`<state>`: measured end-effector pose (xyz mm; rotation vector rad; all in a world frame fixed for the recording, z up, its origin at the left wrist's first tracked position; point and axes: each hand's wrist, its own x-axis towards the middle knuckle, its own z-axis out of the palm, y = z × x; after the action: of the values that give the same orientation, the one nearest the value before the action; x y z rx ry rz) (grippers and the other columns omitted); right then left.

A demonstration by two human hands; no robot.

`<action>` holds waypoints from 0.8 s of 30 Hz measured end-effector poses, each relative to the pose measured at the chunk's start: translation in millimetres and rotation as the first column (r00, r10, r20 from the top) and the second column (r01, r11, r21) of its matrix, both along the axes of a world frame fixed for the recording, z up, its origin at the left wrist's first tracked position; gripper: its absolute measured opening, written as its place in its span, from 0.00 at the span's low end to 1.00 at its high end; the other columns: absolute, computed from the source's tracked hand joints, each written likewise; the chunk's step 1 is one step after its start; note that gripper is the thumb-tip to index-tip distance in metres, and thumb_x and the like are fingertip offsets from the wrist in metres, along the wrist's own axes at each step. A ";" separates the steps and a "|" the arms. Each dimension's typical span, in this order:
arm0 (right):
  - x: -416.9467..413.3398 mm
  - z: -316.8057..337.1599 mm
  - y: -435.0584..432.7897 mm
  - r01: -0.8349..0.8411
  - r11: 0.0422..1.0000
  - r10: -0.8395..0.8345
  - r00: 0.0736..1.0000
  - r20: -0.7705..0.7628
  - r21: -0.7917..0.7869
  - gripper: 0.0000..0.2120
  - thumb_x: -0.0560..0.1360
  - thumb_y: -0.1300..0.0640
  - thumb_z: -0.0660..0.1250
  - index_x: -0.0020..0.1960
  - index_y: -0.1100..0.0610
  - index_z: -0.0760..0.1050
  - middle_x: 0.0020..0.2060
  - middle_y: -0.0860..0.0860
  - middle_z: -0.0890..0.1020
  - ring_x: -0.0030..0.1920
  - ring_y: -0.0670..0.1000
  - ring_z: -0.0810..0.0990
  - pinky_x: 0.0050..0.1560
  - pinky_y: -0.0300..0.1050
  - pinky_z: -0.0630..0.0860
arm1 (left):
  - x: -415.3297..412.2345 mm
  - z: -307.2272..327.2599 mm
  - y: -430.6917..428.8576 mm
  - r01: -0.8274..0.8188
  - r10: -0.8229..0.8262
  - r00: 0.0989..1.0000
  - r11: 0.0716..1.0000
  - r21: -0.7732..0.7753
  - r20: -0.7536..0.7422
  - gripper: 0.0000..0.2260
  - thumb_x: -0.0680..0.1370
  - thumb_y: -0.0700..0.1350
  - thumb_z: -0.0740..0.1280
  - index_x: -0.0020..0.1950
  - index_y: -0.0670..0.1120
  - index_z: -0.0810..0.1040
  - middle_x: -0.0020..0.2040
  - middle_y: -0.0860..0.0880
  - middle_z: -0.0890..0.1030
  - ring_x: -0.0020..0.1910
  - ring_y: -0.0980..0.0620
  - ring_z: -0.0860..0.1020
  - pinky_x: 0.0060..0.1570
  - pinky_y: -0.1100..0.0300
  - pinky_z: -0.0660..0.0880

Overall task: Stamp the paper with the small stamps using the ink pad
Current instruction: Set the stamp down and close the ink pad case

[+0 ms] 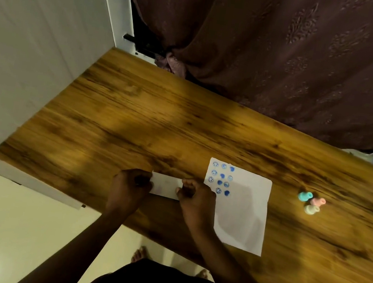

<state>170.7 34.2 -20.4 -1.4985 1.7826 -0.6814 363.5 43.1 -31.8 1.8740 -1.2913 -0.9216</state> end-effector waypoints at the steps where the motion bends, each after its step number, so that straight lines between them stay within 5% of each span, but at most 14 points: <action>1: 0.0 -0.6 0.7 -0.005 1.000 0.005 1.000 -0.008 -0.001 0.14 0.77 0.53 0.74 0.62 0.53 0.82 0.59 0.48 0.86 0.60 0.49 0.84 0.68 0.49 0.78 | 0.5 -0.4 0.9 0.002 -0.002 1.000 1.000 -0.004 0.011 0.10 0.76 0.40 0.77 0.57 0.43 0.86 0.55 0.43 0.88 0.49 0.53 0.82 0.51 0.59 0.79; 8: 1.9 -1.3 4.8 -0.040 0.999 0.040 0.998 -0.041 0.003 0.15 0.77 0.53 0.74 0.63 0.53 0.82 0.60 0.50 0.85 0.61 0.51 0.83 0.68 0.48 0.78 | 1.9 -0.2 3.4 0.023 -0.022 0.999 1.000 -0.014 0.039 0.10 0.76 0.39 0.77 0.57 0.42 0.86 0.56 0.42 0.87 0.52 0.47 0.85 0.56 0.50 0.82; 12: 1.0 -1.3 4.5 -0.060 0.998 0.061 0.997 -0.040 0.019 0.13 0.78 0.53 0.73 0.61 0.53 0.82 0.60 0.50 0.85 0.61 0.51 0.83 0.66 0.46 0.79 | 1.5 -0.4 1.7 0.068 -0.067 0.991 0.998 -0.003 0.114 0.10 0.77 0.41 0.76 0.57 0.42 0.85 0.56 0.43 0.87 0.48 0.53 0.82 0.48 0.66 0.76; 17: 2.9 -1.1 3.6 -0.025 0.999 0.026 0.999 -0.023 0.021 0.10 0.77 0.55 0.74 0.58 0.54 0.83 0.57 0.51 0.86 0.59 0.51 0.84 0.63 0.45 0.81 | -1.8 2.5 -2.6 0.090 -0.095 0.986 0.995 0.039 0.137 0.10 0.76 0.41 0.77 0.56 0.43 0.85 0.56 0.44 0.87 0.53 0.46 0.86 0.49 0.61 0.79; 24: 9.3 0.3 5.2 0.044 0.999 -0.043 0.998 -0.038 0.029 0.10 0.76 0.55 0.75 0.57 0.51 0.83 0.56 0.47 0.87 0.57 0.47 0.84 0.62 0.42 0.78 | -3.3 1.6 -2.2 0.049 -0.055 0.991 0.997 0.053 0.122 0.11 0.75 0.40 0.77 0.57 0.45 0.85 0.55 0.45 0.88 0.51 0.48 0.86 0.42 0.71 0.73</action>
<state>180.0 39.4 -20.1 -1.4656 1.8507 -0.6497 360.1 40.9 -30.2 1.9709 -1.4083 -0.8831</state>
